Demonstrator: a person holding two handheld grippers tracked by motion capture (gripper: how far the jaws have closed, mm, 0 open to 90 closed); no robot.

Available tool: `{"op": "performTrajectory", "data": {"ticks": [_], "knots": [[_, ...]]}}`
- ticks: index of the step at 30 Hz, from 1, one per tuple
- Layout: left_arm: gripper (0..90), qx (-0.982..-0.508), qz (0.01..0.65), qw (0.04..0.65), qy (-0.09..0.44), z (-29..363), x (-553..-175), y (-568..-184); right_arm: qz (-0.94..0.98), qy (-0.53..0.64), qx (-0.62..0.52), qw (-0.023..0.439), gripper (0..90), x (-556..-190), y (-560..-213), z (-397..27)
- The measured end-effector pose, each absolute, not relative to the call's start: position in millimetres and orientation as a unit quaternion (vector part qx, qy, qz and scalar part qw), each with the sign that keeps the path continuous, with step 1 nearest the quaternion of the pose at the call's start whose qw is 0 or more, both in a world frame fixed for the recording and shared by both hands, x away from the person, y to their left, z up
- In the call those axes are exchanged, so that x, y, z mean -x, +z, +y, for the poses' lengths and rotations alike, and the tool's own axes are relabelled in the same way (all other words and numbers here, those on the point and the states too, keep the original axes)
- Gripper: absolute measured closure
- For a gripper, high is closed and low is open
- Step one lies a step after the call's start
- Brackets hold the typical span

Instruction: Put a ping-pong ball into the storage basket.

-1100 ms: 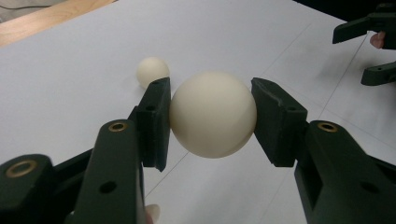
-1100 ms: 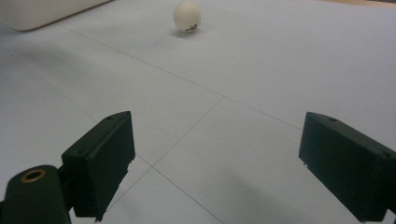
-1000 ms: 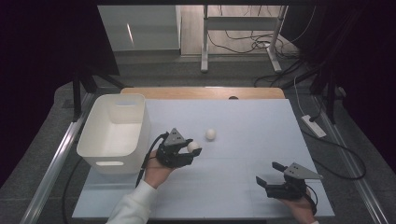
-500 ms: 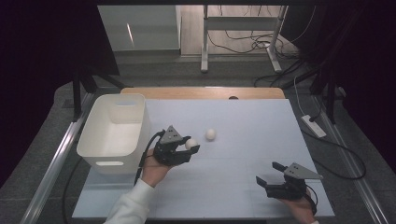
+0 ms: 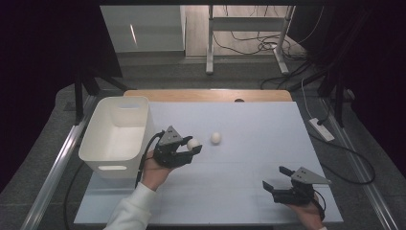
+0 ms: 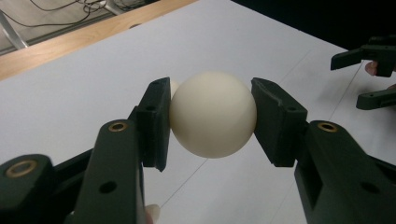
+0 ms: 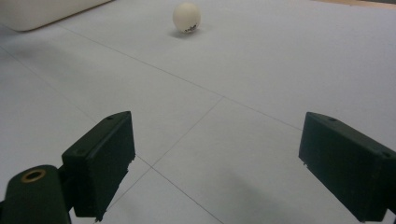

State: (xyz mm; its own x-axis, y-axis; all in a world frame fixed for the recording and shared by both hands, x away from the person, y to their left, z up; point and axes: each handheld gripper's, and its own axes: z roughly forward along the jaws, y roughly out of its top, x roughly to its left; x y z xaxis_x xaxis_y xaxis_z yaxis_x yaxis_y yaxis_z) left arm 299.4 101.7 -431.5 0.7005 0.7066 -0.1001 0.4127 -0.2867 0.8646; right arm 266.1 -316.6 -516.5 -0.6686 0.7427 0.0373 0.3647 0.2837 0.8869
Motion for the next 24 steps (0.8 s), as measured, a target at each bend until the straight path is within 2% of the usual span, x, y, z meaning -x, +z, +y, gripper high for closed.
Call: {"op": "performTrajectory", "data": {"ticks": [24], "knots": [[50.6, -0.773, 0.358, 0.495, 0.168, 111, -299, -417, 0.776, 0.481, -0.357, 0.196, 10.5, -266, -517, -316]]}}
